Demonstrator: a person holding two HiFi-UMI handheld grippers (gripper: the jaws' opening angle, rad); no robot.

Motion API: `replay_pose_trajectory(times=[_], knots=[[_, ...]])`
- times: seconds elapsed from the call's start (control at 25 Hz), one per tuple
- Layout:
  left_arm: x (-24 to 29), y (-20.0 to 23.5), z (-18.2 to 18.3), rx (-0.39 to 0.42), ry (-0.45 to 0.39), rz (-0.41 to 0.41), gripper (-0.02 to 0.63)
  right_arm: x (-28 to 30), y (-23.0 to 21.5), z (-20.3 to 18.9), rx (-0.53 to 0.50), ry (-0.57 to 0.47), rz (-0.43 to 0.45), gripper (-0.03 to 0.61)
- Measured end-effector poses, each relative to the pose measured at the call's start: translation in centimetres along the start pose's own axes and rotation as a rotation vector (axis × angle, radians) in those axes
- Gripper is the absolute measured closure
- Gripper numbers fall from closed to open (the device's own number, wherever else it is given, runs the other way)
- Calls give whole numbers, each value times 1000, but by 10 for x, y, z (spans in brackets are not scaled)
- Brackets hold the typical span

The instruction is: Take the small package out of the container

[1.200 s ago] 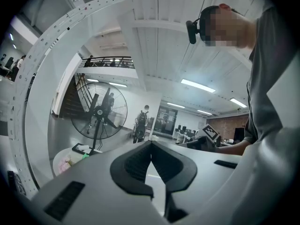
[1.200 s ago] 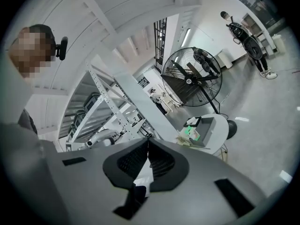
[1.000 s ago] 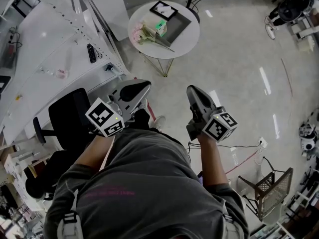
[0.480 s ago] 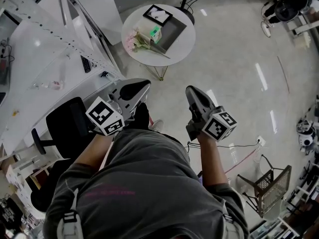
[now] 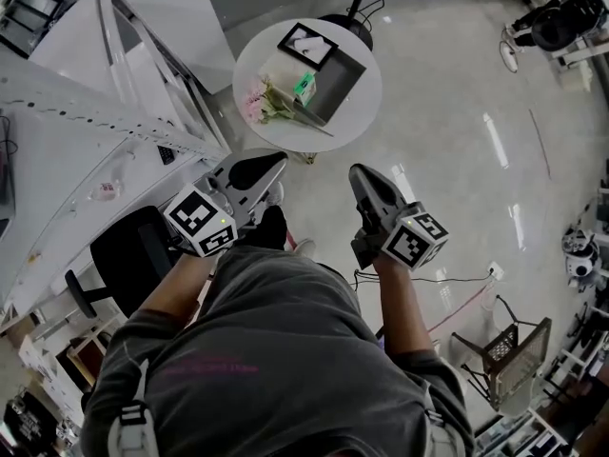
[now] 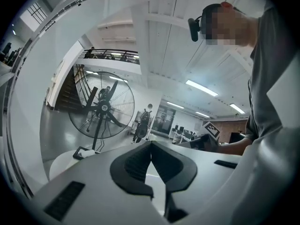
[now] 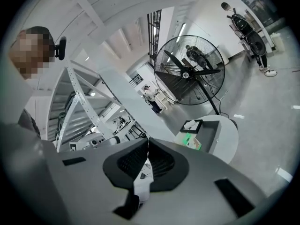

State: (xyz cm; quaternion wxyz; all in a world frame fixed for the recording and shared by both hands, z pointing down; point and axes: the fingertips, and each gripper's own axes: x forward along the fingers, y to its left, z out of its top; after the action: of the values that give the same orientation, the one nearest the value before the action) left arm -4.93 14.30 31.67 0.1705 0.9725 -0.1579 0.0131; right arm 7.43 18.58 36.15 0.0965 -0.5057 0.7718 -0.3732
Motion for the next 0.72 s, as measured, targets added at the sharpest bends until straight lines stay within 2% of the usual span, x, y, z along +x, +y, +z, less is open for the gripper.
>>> replay_pose_trajectory(times=[0.32, 0.72], knots=[[12, 63, 19, 8, 17, -11, 598, 62, -8, 24, 15, 6, -17, 557], [22, 109, 23, 1, 56, -26, 598, 106, -16, 40, 24, 13, -49, 557]])
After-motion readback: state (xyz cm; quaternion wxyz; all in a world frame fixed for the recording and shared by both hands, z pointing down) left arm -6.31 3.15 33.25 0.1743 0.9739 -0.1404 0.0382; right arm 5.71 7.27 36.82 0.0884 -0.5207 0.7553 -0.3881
